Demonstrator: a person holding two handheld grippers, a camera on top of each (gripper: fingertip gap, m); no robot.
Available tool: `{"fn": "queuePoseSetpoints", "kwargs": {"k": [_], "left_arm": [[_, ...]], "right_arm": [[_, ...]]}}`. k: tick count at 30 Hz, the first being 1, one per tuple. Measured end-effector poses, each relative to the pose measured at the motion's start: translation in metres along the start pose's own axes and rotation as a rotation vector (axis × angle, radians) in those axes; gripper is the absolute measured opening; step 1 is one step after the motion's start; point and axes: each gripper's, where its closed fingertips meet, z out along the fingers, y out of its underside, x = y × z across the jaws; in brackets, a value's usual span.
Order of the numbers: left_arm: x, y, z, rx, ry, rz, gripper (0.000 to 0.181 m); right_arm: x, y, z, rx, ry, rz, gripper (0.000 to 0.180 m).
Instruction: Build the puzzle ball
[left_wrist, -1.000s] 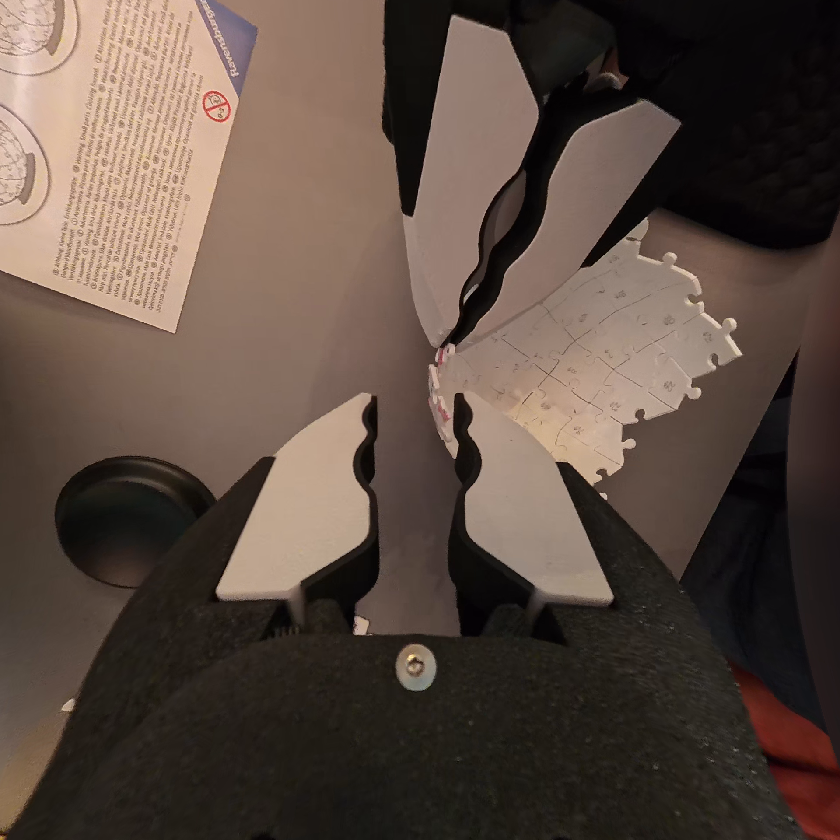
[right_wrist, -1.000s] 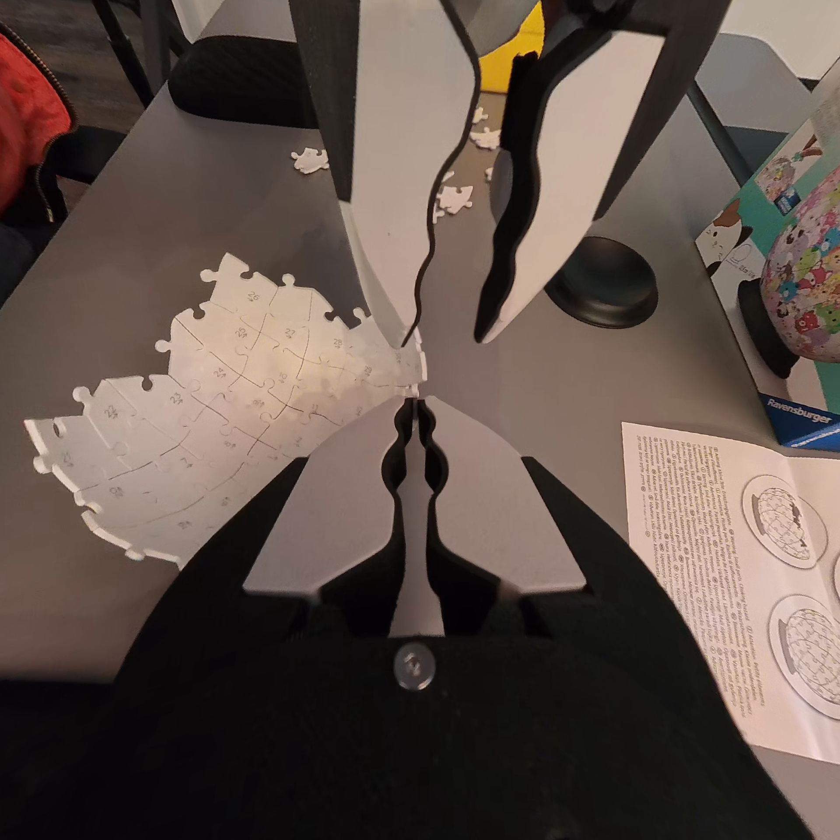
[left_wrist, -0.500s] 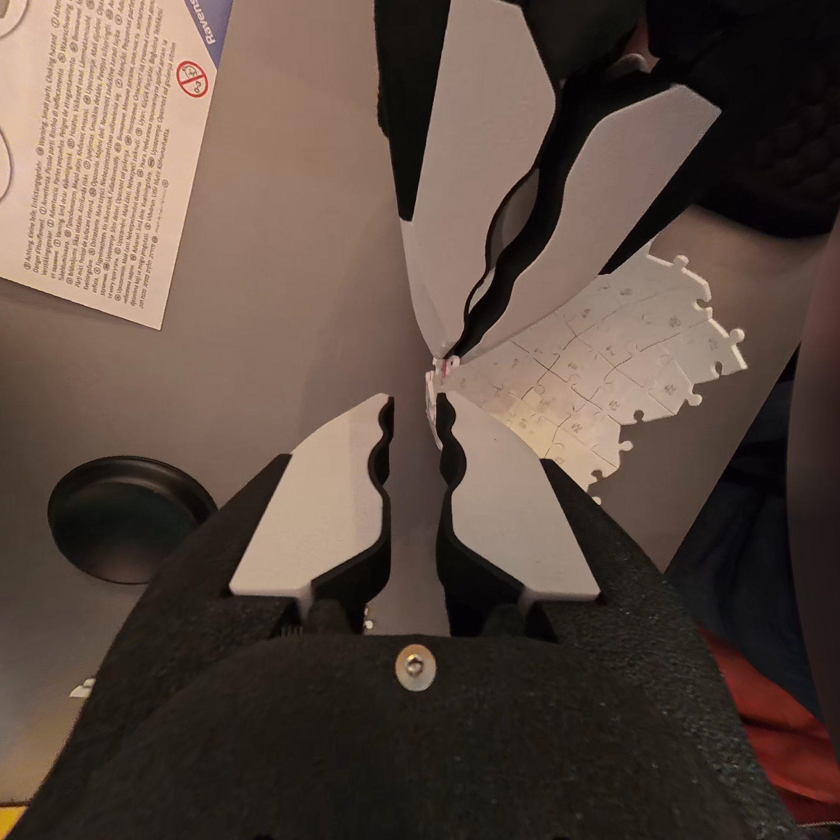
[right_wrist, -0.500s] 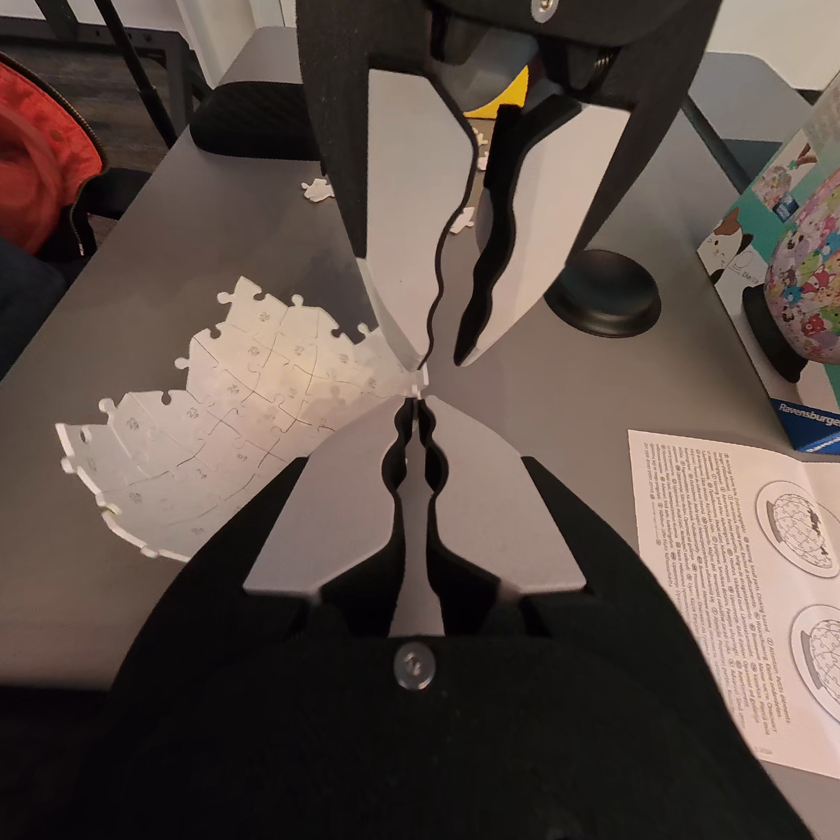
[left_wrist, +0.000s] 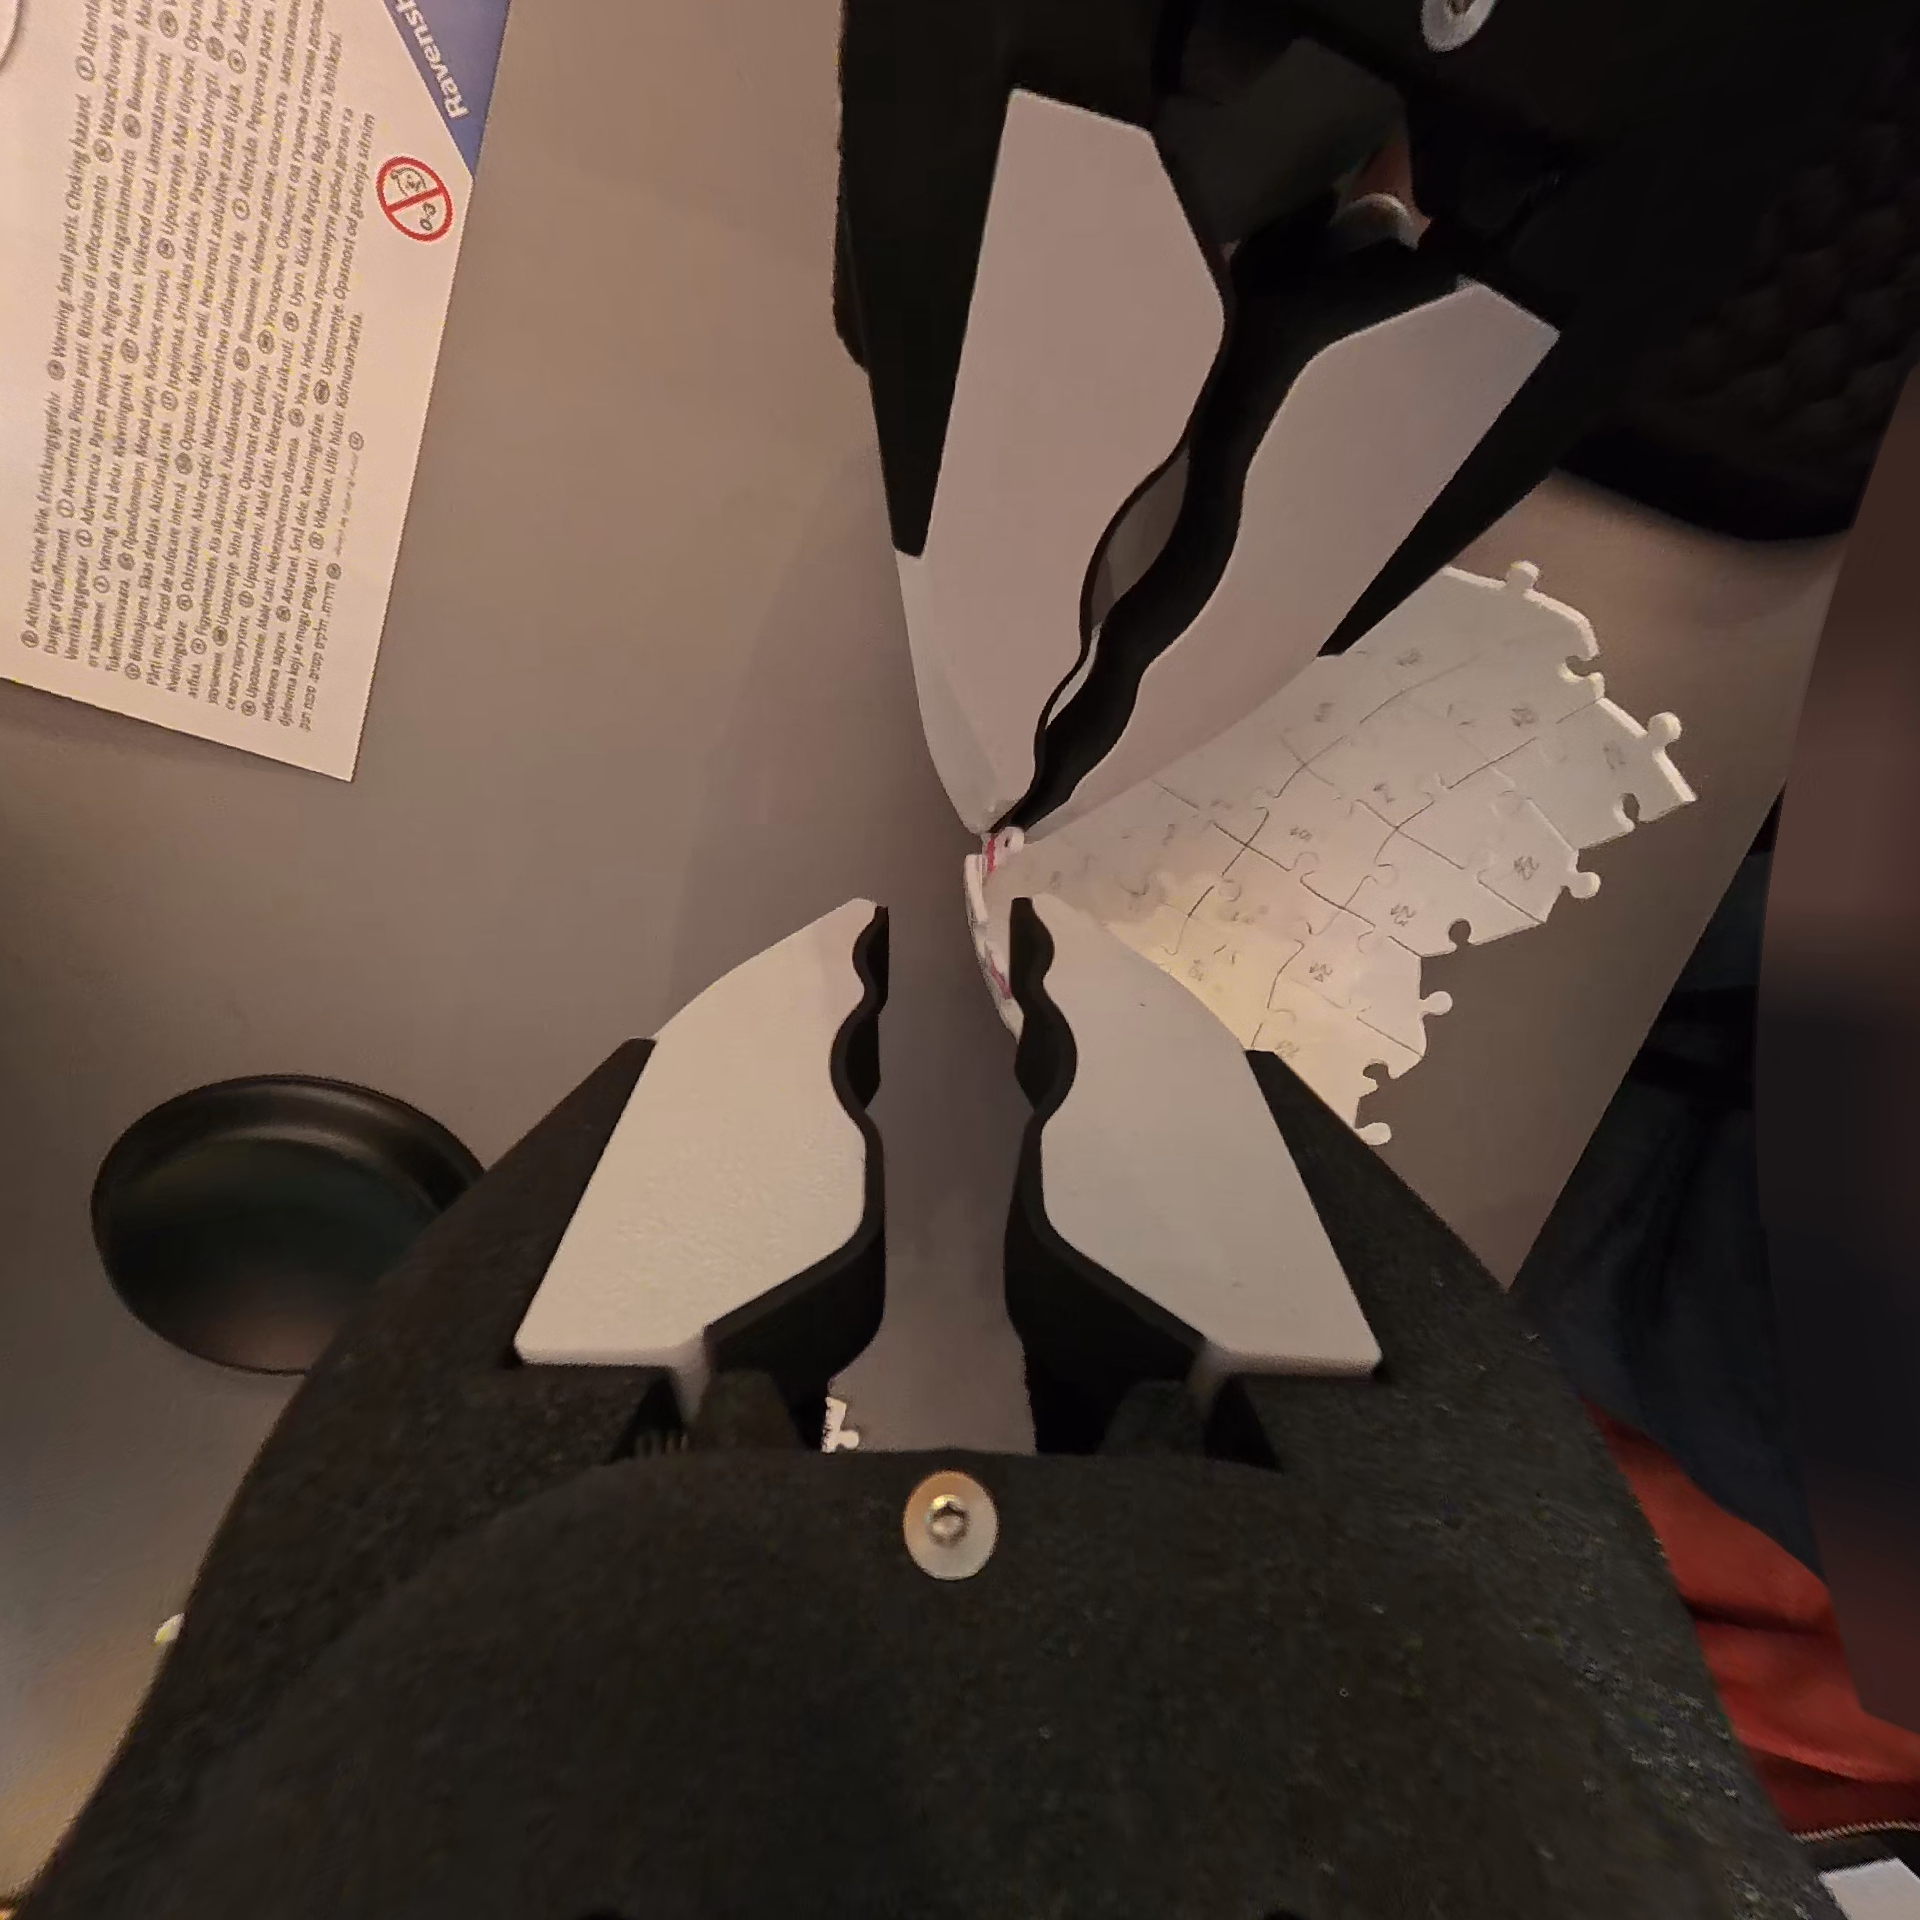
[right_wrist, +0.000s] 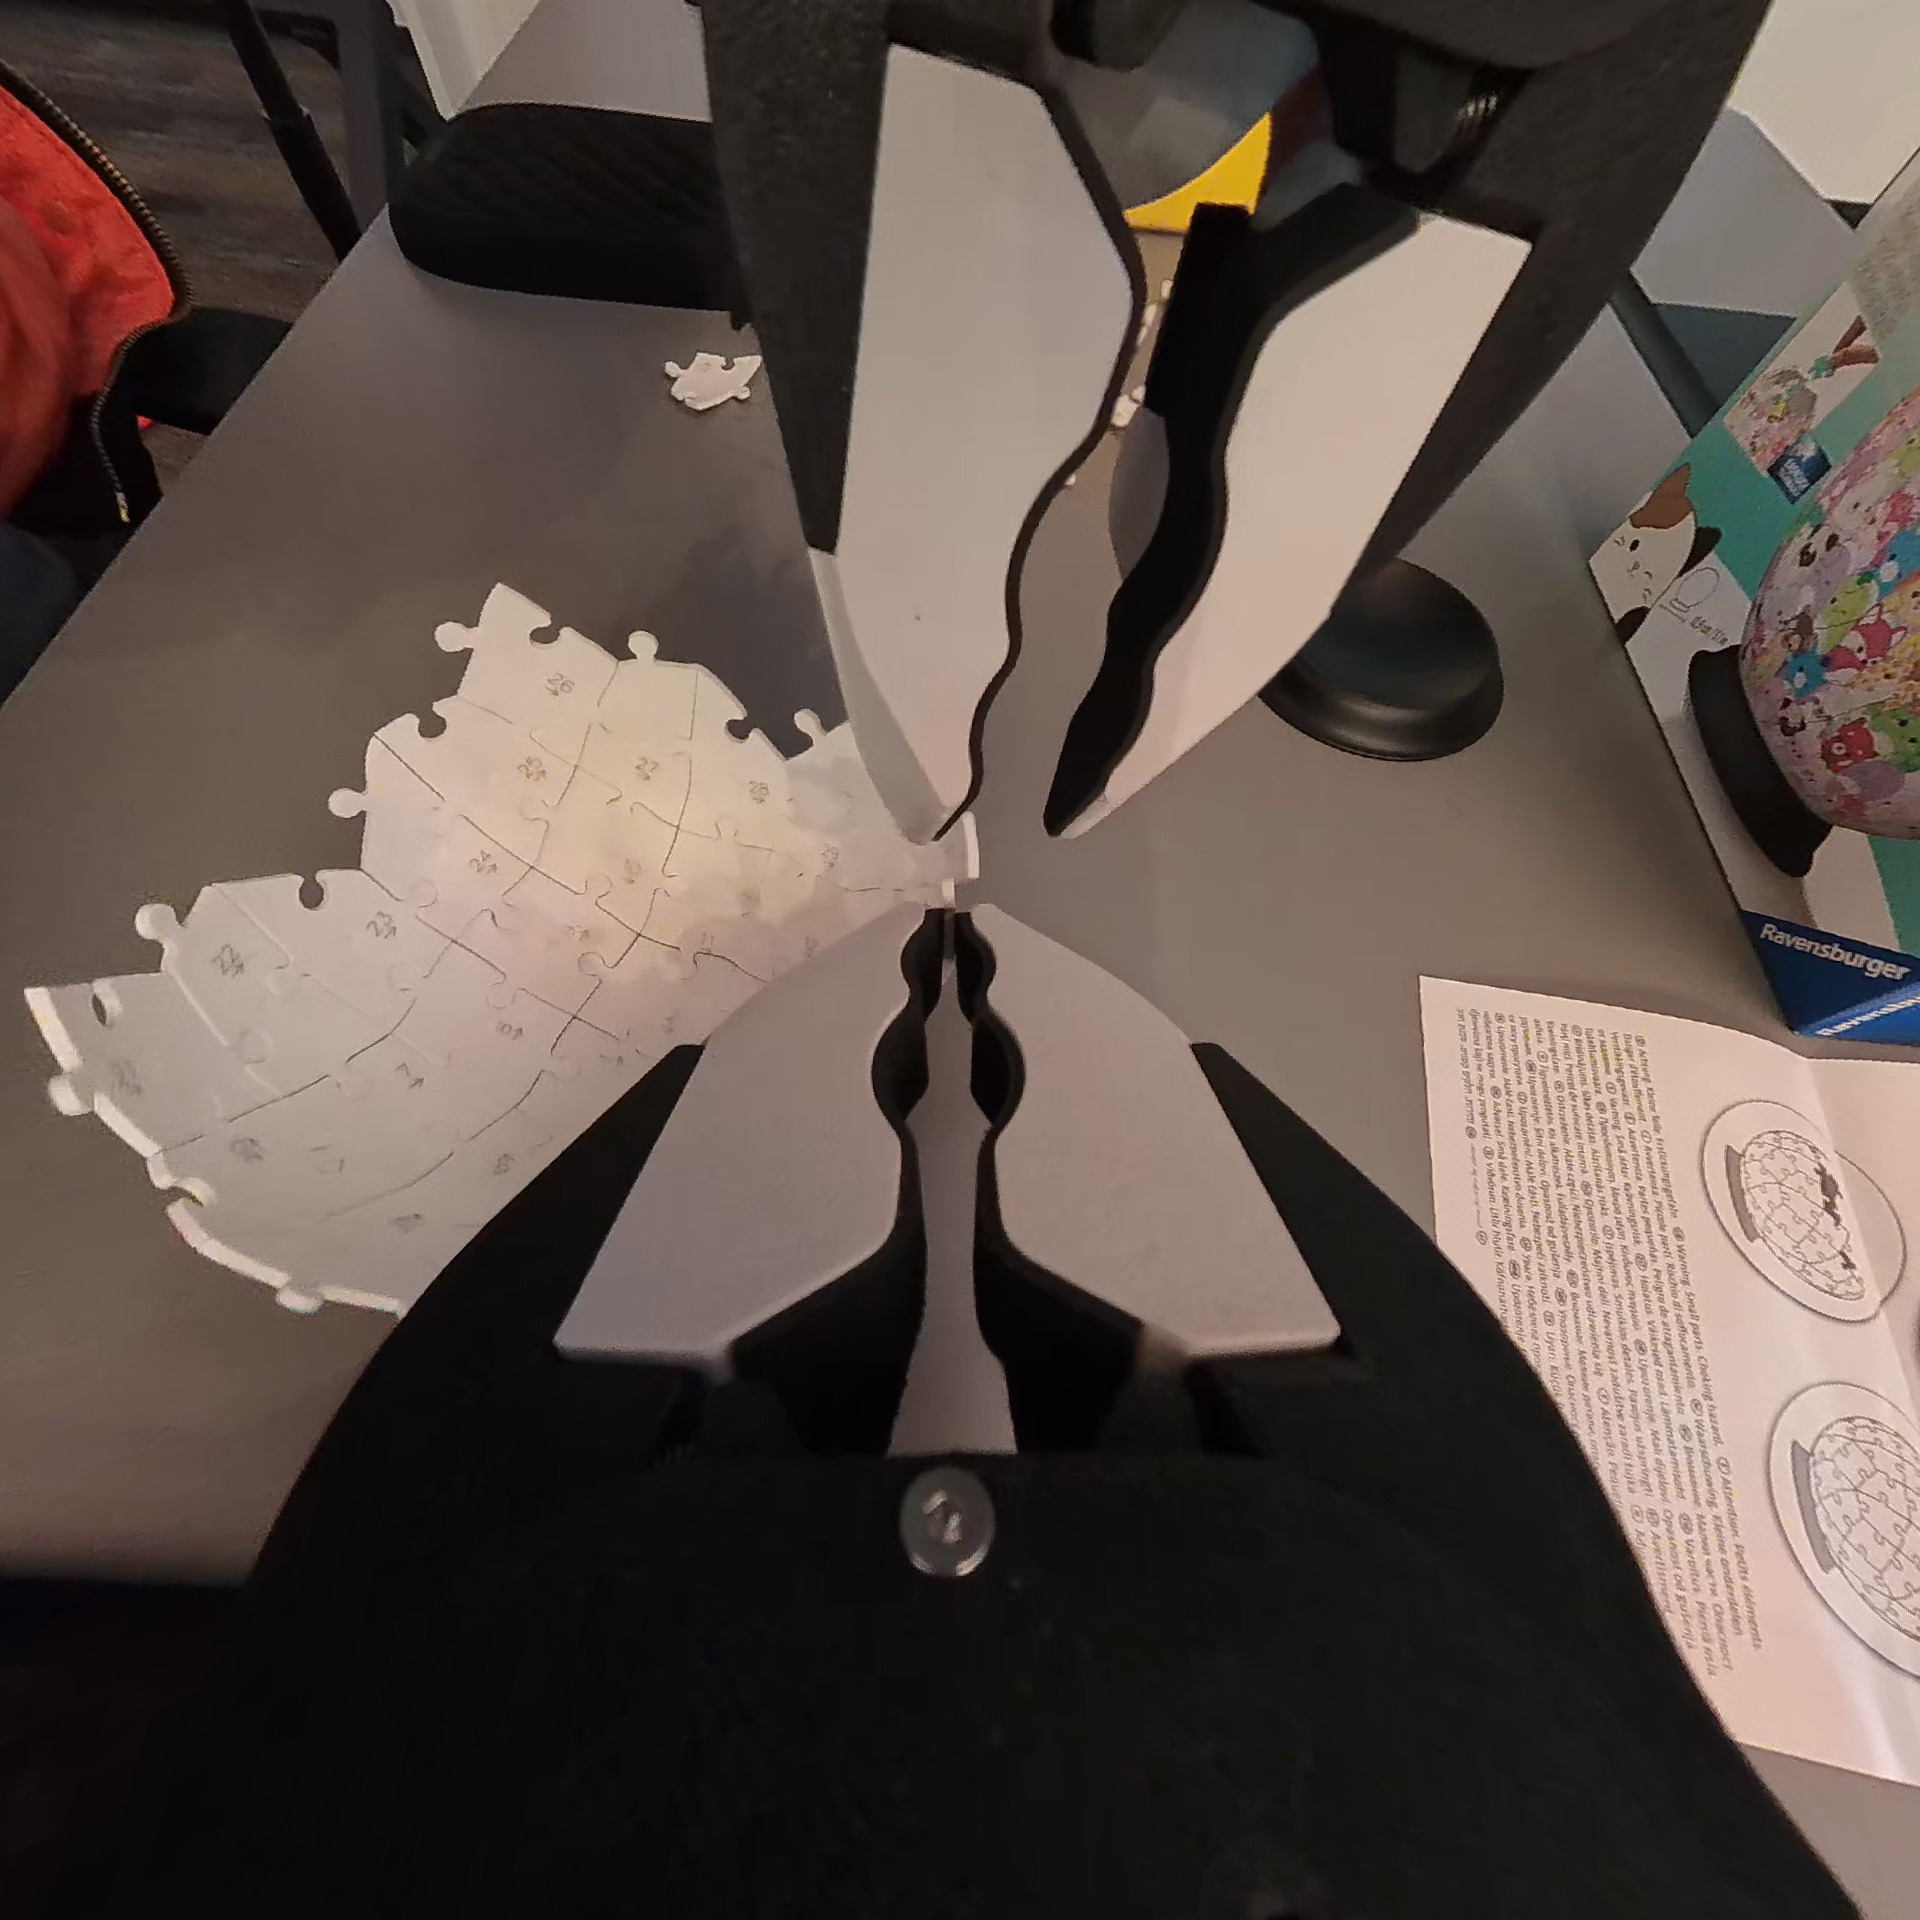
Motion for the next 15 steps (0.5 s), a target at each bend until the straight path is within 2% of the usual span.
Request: {"fn": "queuePoseSetpoints", "kwargs": {"k": [5,15], "left_arm": [[0.0,-0.002,0.001,-0.006,0.031,-0.013,0.027],[-0.006,-0.002,0.013,-0.056,0.016,0.006,0.026]], "right_arm": [[0.001,0.0,-0.001,0.006,0.002,0.011,0.003],[0.003,0.003,0.001,-0.005,0.009,0.024,0.003]]}}
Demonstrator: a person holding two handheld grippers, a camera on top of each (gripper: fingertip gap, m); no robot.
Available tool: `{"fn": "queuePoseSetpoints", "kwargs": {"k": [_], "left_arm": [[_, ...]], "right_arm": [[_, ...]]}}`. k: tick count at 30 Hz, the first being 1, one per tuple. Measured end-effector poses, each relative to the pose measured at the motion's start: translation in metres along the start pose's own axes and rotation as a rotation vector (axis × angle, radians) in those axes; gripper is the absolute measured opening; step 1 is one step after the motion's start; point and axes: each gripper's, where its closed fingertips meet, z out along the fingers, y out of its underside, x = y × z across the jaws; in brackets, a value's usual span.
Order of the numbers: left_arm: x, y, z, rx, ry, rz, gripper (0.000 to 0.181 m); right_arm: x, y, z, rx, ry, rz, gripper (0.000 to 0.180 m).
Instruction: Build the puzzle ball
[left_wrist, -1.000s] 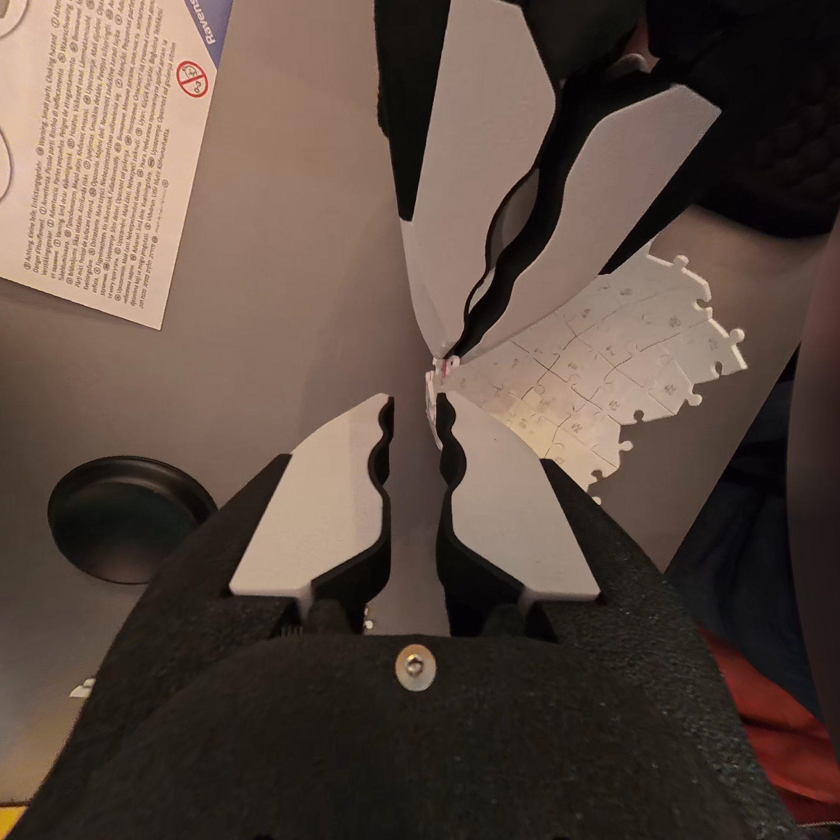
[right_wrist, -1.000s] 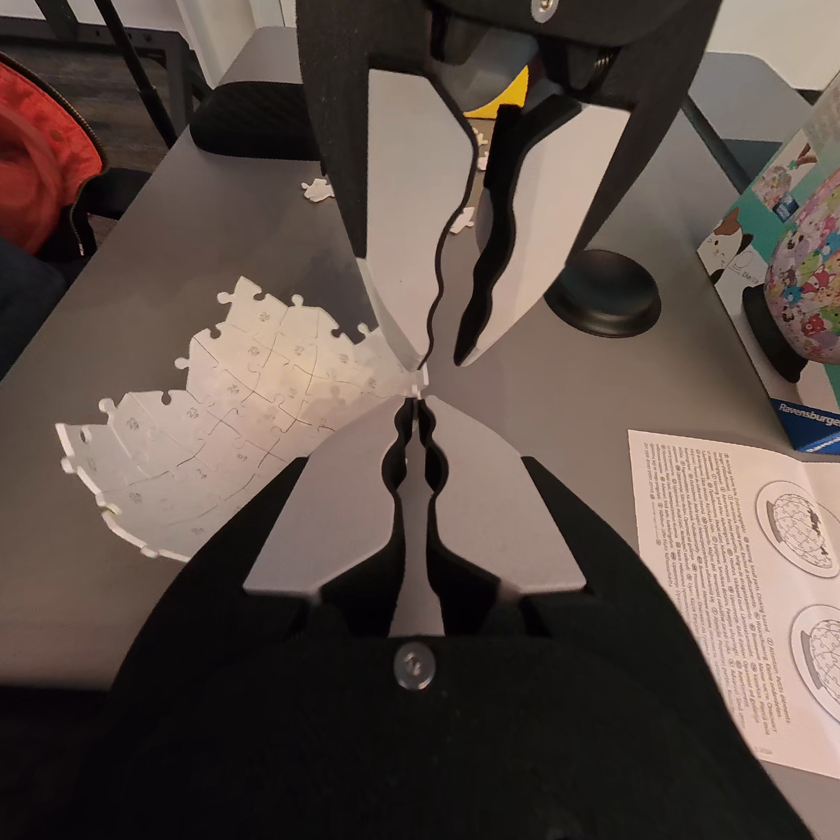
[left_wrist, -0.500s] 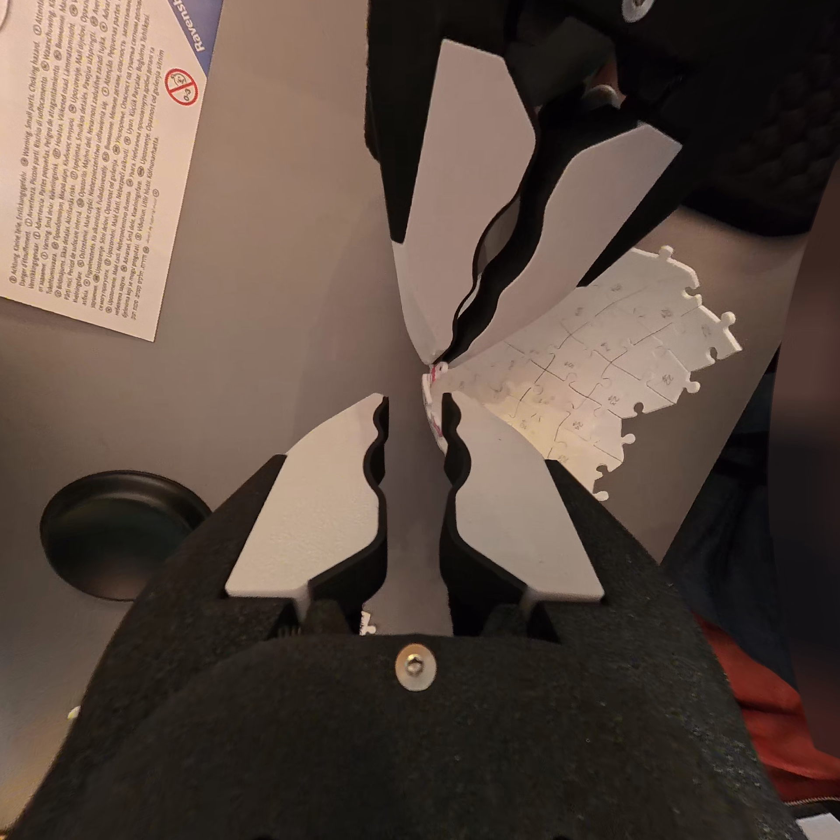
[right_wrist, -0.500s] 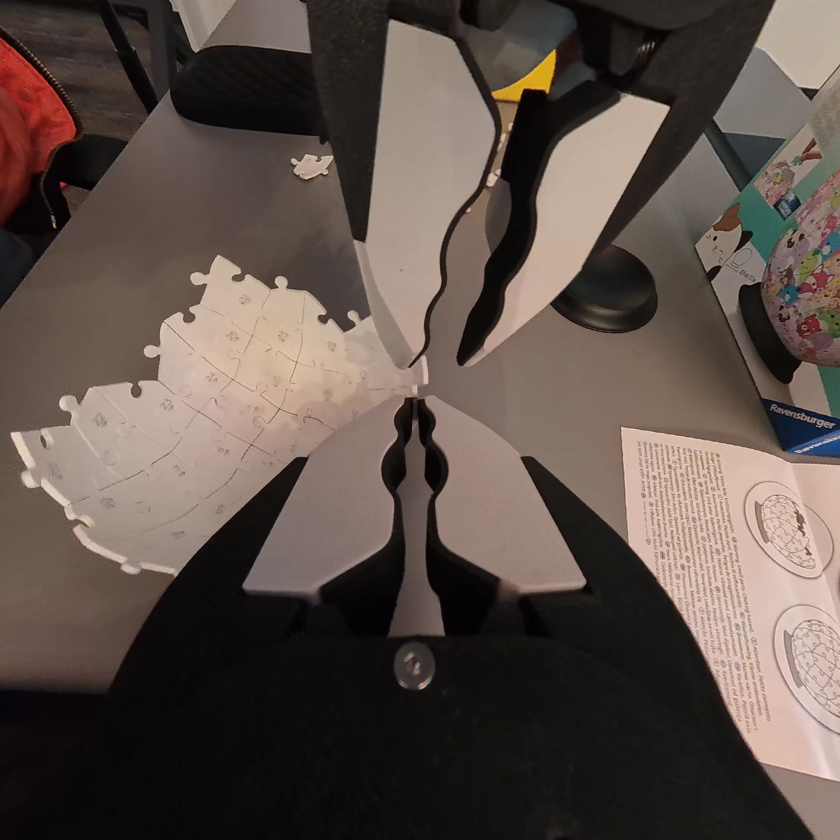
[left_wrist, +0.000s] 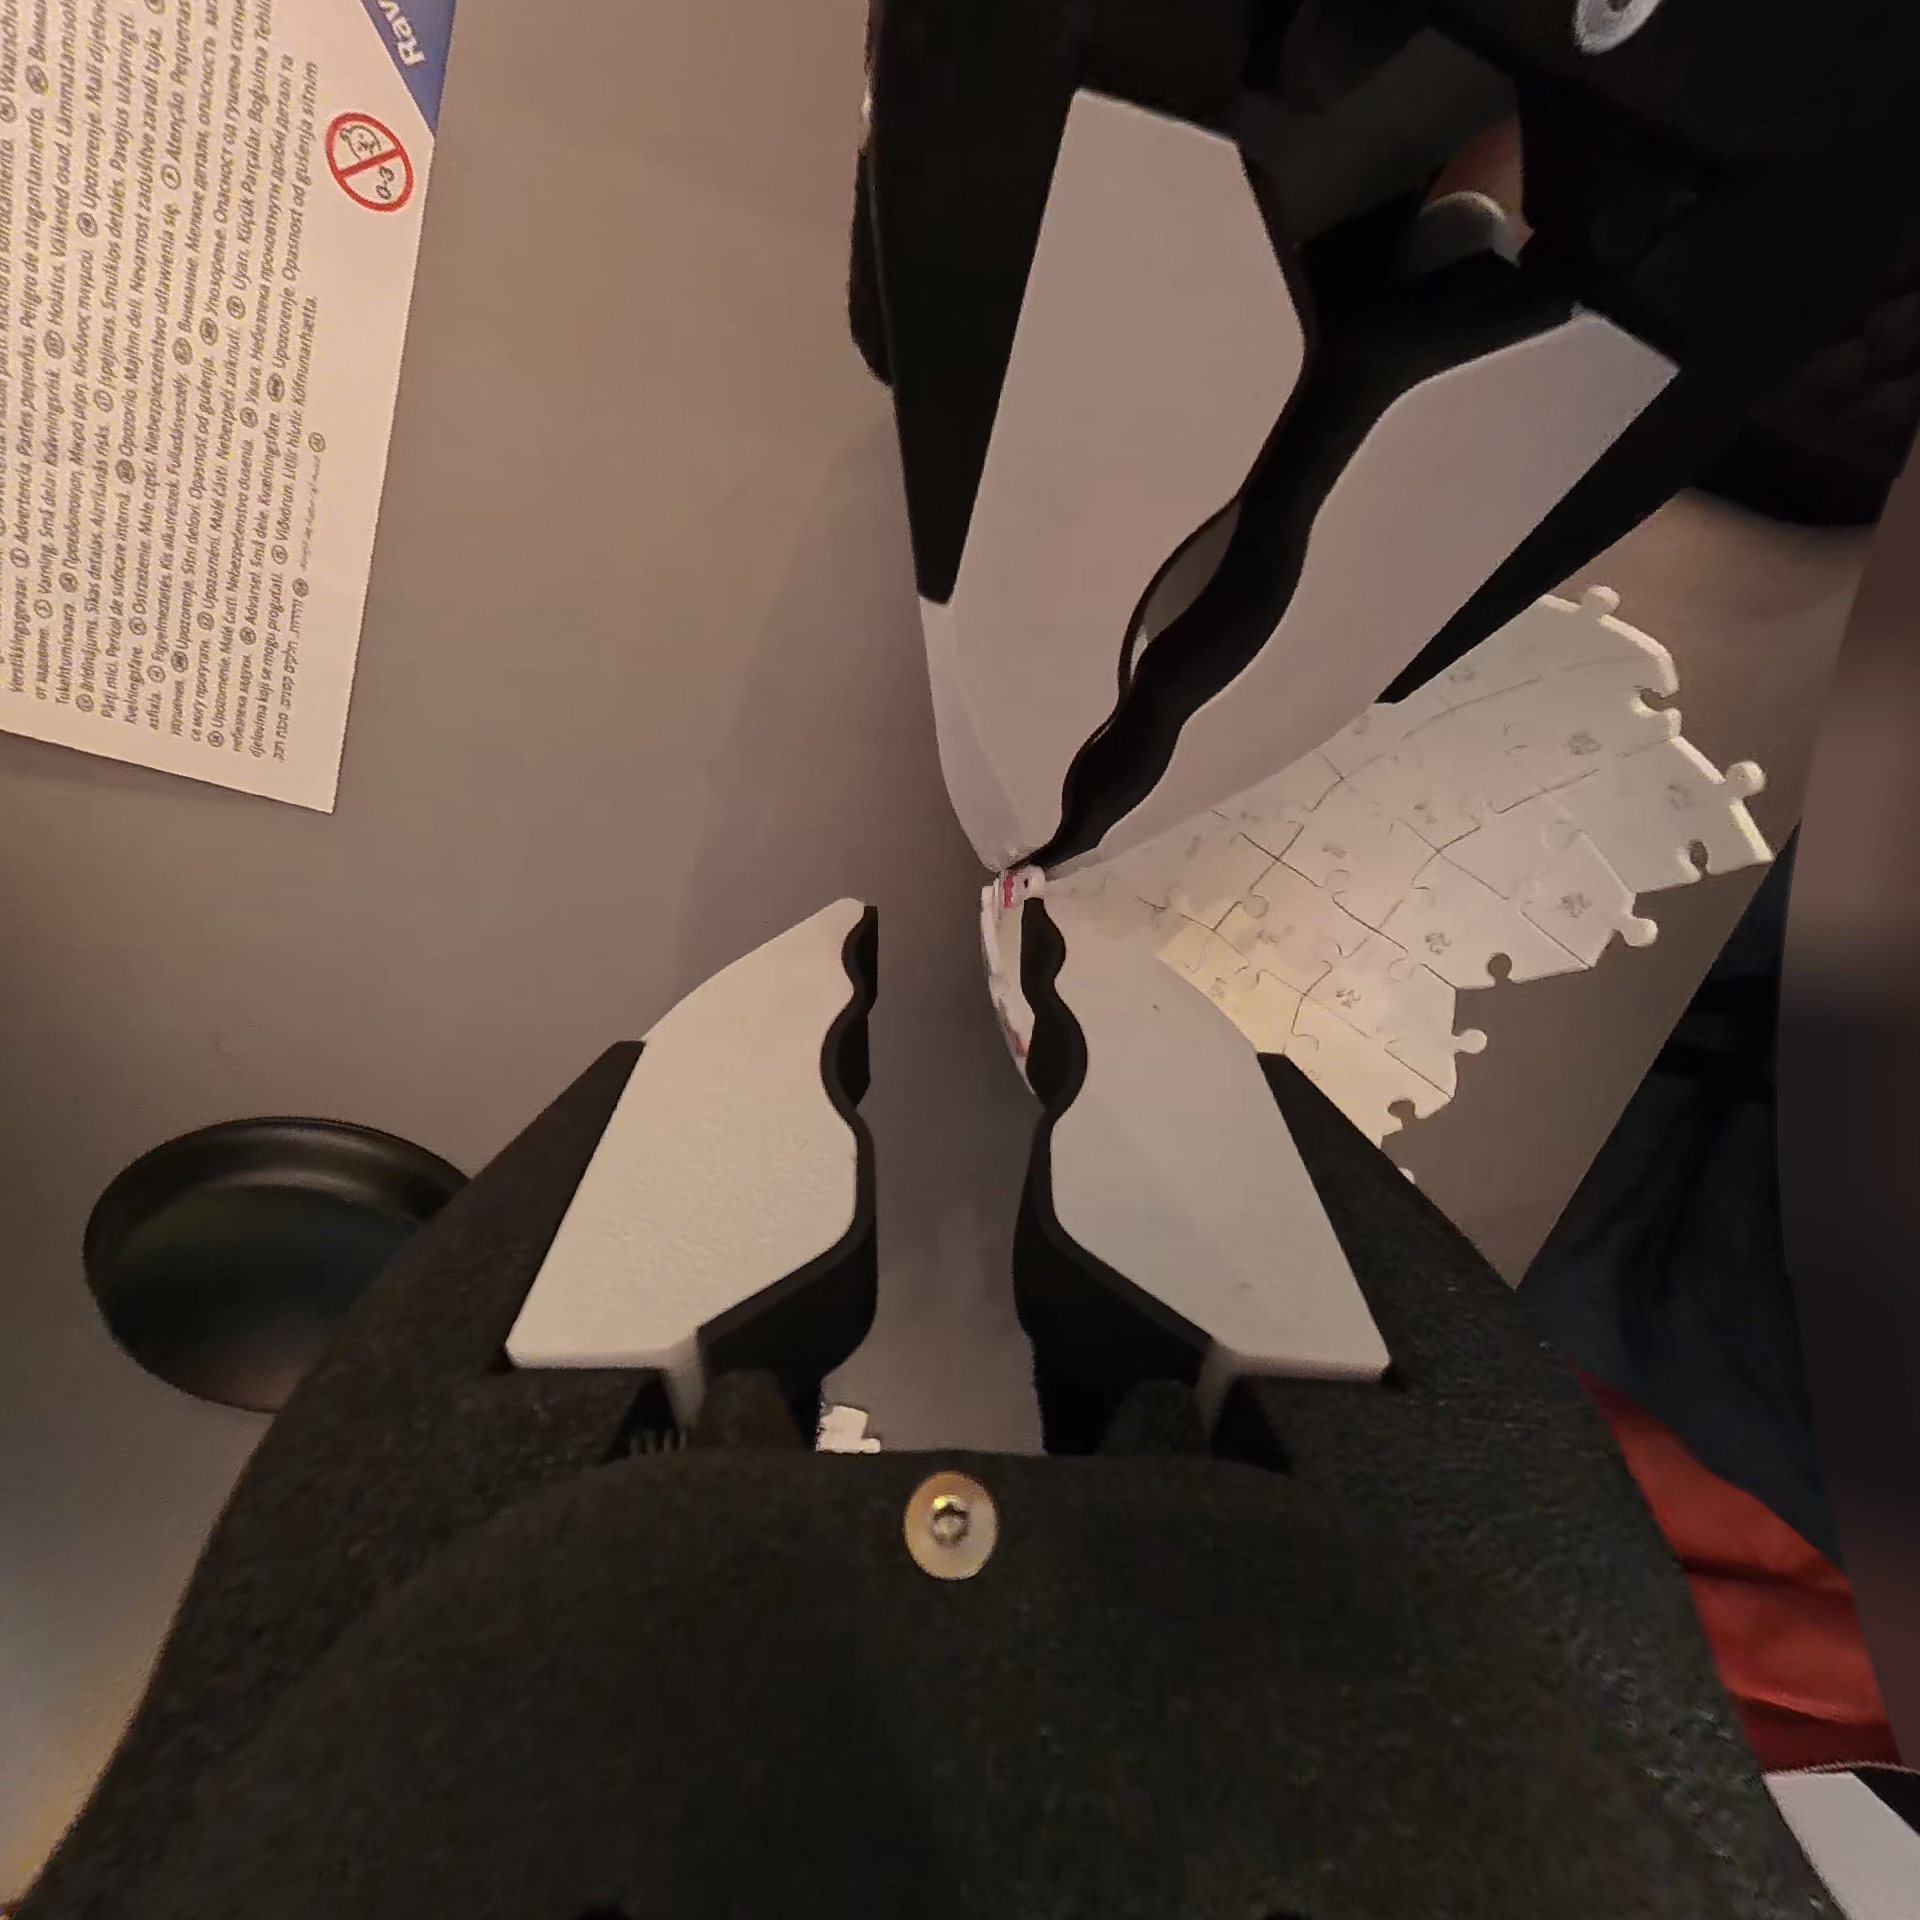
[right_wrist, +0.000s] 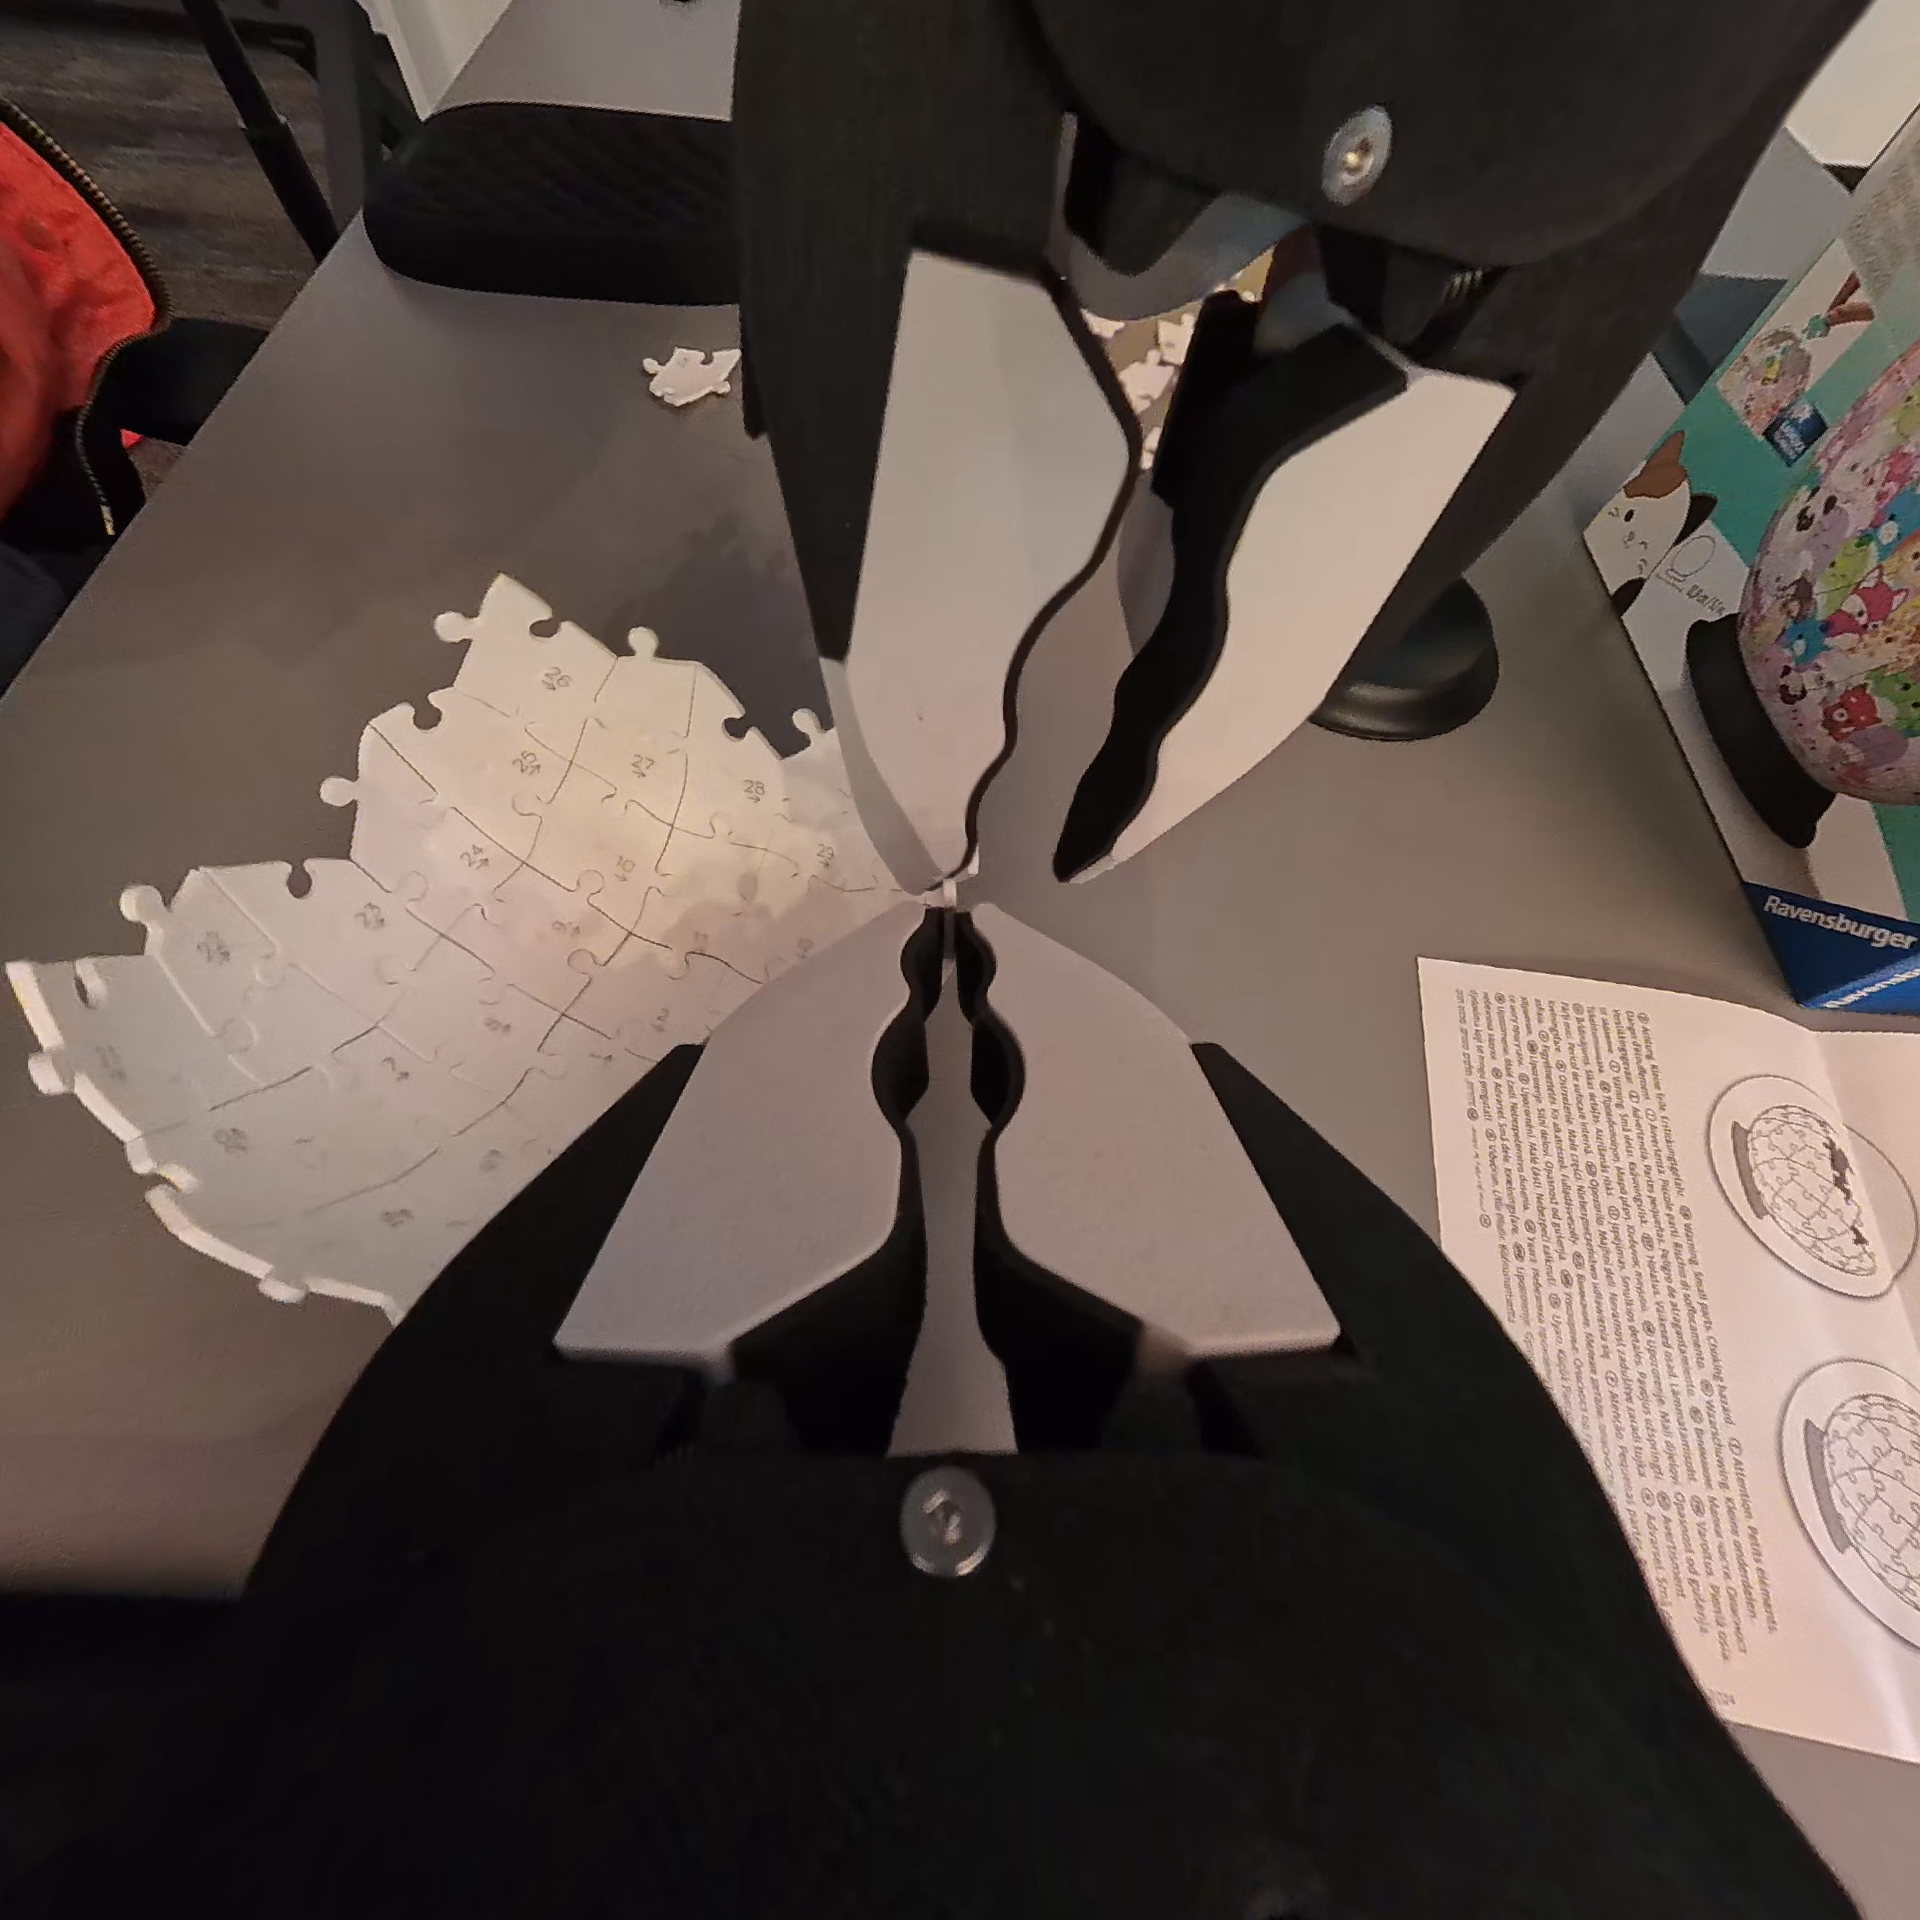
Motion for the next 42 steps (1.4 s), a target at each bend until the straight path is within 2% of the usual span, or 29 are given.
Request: {"fn": "queuePoseSetpoints", "kwargs": {"k": [5,13,21,25,29,32,36,38,40,42], "left_arm": [[0.0,0.0,0.002,-0.002,0.009,0.008,0.023],[0.004,0.0,0.005,0.007,0.02,0.058,0.007],[0.003,0.001,0.004,0.008,-0.002,0.098,0.003],[0.004,0.0,0.004,0.012,-0.015,0.113,0.002],[0.005,0.0,0.005,0.008,-0.016,0.119,0.002],[0.004,0.001,0.005,-0.001,-0.018,0.124,0.002],[0.008,0.006,0.006,-0.015,0.006,0.118,0.002],[0.012,0.007,0.007,-0.009,0.023,0.1,0.003],[0.017,0.005,0.006,0.011,0.055,0.085,0.011],[0.019,0.003,0.004,0.027,0.059,0.081,0.014]], "right_arm": [[0.001,0.002,0.001,-0.01,0.002,-0.004,0.003],[0.004,0.004,0.001,-0.013,0.012,-0.001,0.003],[0.007,0.003,0.001,0.002,0.03,-0.01,0.004],[0.012,-0.002,-0.002,0.031,0.069,-0.017,0.018],[0.01,0.0,-0.002,0.035,0.028,0.032,0.01],[0.013,0.004,-0.002,0.009,0.048,0.022,0.011],[0.034,0.017,-0.009,-0.08,0.159,0.074,0.011],[0.038,0.034,-0.013,-0.203,0.17,0.133,0.012],[0.041,0.048,-0.018,-0.282,0.18,0.219,0.014],[0.039,0.051,-0.02,-0.286,0.152,0.29,0.017]]}}
